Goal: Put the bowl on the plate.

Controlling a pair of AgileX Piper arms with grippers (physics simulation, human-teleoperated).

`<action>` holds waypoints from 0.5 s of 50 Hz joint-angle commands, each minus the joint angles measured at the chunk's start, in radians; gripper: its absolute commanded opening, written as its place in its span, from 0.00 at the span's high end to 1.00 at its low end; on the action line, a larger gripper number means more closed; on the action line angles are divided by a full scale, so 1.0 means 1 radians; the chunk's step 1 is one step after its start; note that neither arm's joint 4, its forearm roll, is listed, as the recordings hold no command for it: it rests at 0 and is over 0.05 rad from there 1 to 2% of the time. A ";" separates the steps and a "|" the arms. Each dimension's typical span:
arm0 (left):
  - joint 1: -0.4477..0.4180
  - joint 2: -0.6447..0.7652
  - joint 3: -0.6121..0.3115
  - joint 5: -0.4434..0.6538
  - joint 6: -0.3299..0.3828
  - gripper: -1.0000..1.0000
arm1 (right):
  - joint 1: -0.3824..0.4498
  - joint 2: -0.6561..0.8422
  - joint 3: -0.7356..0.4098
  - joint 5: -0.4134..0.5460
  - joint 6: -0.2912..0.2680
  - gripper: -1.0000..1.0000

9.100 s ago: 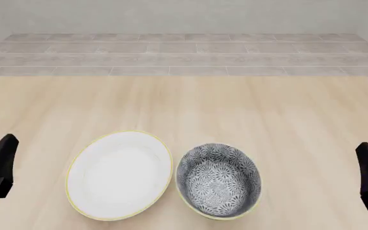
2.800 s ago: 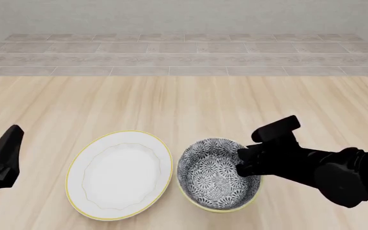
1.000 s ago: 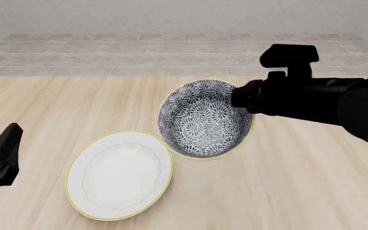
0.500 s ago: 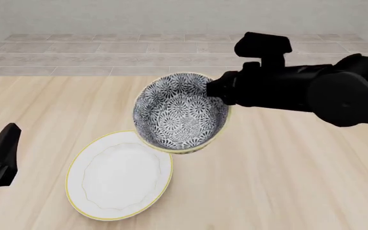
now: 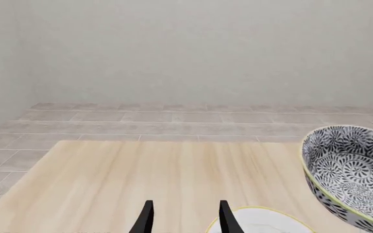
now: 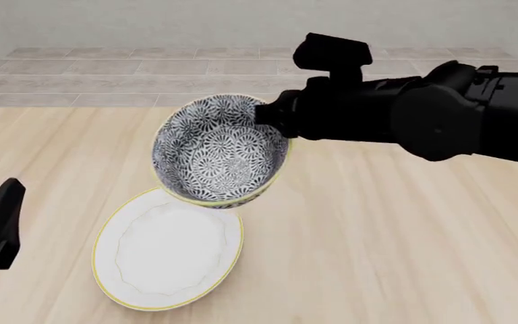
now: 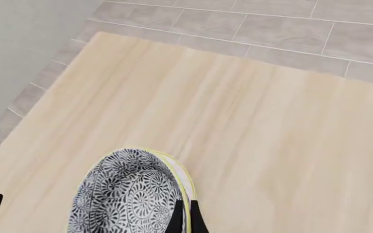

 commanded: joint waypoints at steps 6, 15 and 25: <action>0.001 -0.034 0.000 0.034 0.002 0.00 | 0.030 0.056 -0.059 -0.008 0.024 1.00; 0.001 -0.041 0.000 0.041 0.002 0.00 | 0.038 0.086 -0.068 -0.027 0.048 1.00; 0.003 -0.053 -0.002 0.053 0.002 0.00 | 0.055 0.127 -0.087 -0.042 0.071 1.00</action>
